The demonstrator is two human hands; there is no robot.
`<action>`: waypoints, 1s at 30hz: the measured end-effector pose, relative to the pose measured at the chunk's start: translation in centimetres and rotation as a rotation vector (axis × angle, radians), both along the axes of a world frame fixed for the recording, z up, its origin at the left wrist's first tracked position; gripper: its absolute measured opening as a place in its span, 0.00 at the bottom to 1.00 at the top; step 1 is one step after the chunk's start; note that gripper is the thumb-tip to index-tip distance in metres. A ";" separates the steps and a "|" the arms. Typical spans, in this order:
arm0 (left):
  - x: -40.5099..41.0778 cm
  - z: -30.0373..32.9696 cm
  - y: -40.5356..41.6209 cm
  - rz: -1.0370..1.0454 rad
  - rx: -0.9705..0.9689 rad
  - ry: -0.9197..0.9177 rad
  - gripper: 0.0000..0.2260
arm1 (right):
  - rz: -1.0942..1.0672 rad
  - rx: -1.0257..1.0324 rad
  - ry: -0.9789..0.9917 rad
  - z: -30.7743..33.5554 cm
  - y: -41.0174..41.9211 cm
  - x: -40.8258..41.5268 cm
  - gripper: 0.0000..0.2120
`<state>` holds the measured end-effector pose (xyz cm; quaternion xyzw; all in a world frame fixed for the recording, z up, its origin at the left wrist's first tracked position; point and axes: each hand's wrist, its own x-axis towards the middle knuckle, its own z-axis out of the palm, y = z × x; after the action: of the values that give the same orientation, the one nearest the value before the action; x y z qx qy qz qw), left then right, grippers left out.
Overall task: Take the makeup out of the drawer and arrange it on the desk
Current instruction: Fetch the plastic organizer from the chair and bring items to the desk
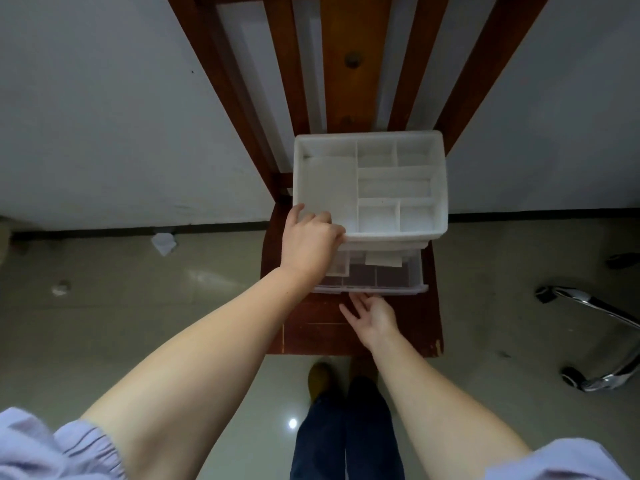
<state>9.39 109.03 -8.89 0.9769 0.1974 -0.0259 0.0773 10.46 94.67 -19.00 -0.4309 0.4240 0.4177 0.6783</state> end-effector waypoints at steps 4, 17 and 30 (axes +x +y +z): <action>-0.2 0.0 0.0 -0.002 -0.014 -0.034 0.14 | 0.042 0.019 0.035 0.3 -2.4 -2.0 0.11; -6.9 -3.7 -2.5 -0.278 -0.254 0.036 0.09 | 1.276 -0.446 -0.753 6.1 -4.7 4.5 0.12; -2.4 -10.7 -2.3 -0.215 0.006 0.468 0.38 | 2.180 -0.869 -1.540 -0.3 -2.1 8.8 0.31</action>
<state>6.95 106.70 -19.55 0.9599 0.1049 -0.2589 0.0234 19.25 92.53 -19.26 -0.8295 -0.4988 0.2265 -0.1091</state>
